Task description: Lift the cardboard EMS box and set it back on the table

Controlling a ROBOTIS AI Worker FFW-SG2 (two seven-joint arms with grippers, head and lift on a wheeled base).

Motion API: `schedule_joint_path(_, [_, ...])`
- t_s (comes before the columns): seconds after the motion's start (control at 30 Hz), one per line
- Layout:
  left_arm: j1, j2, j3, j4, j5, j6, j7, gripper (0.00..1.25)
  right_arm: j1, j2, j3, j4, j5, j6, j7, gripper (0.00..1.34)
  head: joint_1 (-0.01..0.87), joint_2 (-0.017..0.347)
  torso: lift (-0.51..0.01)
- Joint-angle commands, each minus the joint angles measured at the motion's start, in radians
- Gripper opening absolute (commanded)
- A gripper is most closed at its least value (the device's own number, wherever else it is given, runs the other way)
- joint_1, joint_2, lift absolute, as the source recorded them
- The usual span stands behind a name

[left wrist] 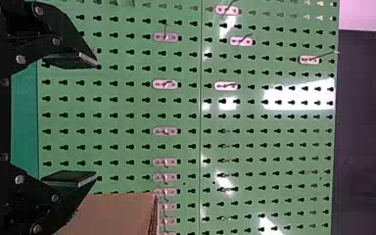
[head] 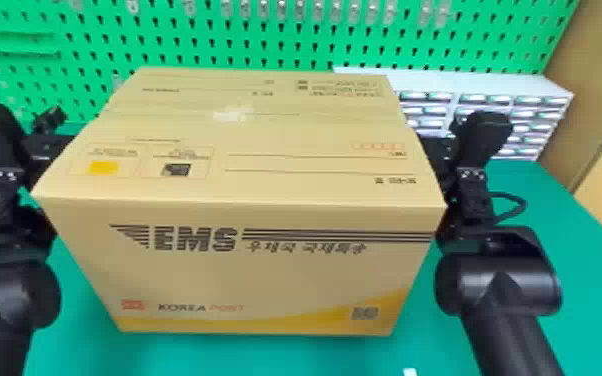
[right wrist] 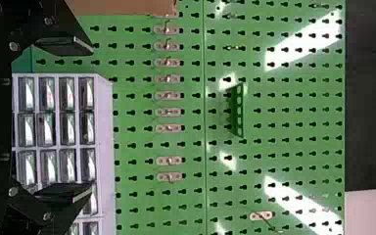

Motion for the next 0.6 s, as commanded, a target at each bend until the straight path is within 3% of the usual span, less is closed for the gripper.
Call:
schedule_joint_path(0.0, [-0.002,0.000,0.000,0.000,0.000,0.000,0.000,0.81,-0.001,-0.001,0.000,0.000,0.000,0.001,0.000,1.04,0.678,-0.015,-0.097])
schedule_joint_path(0.57, [-0.002,0.000,-0.003,0.000,-0.005,0.000,0.000,0.81,-0.002,-0.001,0.002,0.000,0.000,0.002,0.000,1.04,0.678,-0.015,-0.097])
